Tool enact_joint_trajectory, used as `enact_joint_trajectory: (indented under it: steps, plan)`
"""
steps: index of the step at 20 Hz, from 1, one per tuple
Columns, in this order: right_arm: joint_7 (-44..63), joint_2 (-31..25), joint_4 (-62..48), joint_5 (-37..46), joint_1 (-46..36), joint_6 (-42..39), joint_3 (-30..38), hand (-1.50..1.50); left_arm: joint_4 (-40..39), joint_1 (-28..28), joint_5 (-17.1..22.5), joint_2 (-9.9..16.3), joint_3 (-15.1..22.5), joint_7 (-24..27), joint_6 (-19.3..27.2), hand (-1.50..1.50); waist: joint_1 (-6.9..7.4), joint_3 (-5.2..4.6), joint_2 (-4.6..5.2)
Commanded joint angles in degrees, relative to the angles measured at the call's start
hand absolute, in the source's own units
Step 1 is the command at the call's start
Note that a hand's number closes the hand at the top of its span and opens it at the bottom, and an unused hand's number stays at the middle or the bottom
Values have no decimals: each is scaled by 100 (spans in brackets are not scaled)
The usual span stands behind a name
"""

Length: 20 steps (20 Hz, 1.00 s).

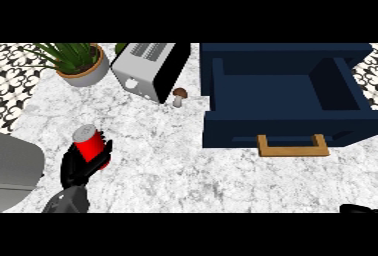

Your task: Pick up the can, place it into the drawer and close the drawer

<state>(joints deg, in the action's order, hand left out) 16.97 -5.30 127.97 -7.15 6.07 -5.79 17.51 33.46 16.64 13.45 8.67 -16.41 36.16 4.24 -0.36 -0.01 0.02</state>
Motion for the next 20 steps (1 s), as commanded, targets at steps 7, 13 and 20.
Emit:
enact_joint_trajectory:
  steps: [7, 13, 20]
  plan:
    - [200, -91, 113, 43, -91, 3, 81, -150, -352, 465, 213, 220, -62, 283, -568, 150, -2, -2, 3]
    - [183, -244, 5, -118, -288, 13, 319, -150, -173, 1004, -188, -302, 602, -119, -627, 150, -31, -1, -2]
    - [-270, 188, 123, 226, 276, -79, -72, -150, -119, 2188, -415, -698, 917, -978, -174, 150, -24, 5, -15]
